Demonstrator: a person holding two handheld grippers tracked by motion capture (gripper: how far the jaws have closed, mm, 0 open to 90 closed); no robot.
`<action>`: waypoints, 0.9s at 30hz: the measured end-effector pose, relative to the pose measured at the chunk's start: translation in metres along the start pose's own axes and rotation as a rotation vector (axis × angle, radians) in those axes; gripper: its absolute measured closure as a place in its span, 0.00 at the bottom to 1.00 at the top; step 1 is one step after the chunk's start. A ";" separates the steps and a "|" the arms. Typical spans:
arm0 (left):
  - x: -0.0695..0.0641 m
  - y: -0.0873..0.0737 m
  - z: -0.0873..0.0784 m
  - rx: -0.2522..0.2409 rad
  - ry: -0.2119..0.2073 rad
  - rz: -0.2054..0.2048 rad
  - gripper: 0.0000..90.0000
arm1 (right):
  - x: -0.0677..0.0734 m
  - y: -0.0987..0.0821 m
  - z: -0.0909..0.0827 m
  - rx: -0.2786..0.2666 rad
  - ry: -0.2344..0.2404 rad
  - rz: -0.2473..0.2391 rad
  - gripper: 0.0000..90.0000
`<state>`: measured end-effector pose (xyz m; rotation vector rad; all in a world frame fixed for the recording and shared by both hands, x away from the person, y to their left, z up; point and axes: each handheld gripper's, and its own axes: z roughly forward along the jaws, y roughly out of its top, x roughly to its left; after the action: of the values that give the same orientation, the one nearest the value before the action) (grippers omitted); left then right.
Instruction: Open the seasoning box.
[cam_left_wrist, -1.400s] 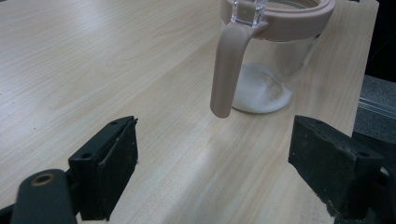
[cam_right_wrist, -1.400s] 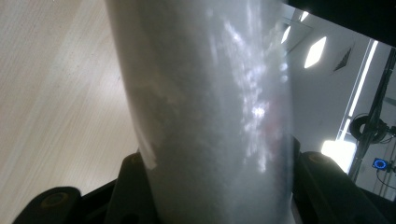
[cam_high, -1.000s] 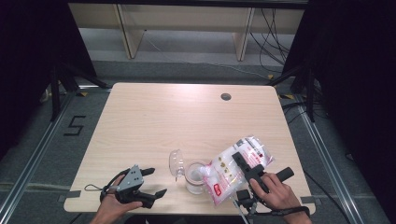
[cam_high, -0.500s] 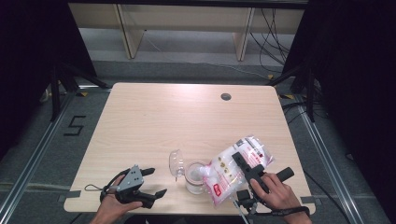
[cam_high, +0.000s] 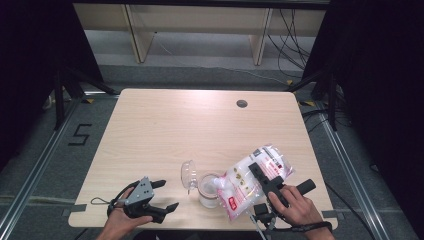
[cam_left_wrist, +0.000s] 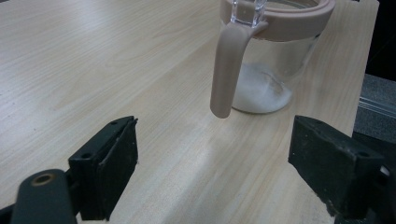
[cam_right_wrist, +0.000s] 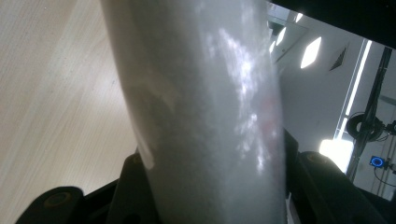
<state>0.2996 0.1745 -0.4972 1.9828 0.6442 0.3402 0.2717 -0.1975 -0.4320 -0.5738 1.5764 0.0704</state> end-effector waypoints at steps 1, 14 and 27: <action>0.001 0.000 0.000 -0.001 -0.010 -0.001 0.17 | 0.000 0.000 0.000 0.000 0.000 0.000 0.66; 0.000 0.000 0.000 -0.003 -0.010 0.000 0.17 | 0.001 0.000 0.000 0.003 0.000 -0.006 0.66; 0.000 0.000 0.000 -0.012 -0.007 -0.001 0.17 | 0.000 0.000 -0.001 0.006 -0.003 -0.007 0.66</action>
<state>0.2995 0.1744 -0.4973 1.9712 0.6376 0.3353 0.2709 -0.1980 -0.4314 -0.5743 1.5713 0.0609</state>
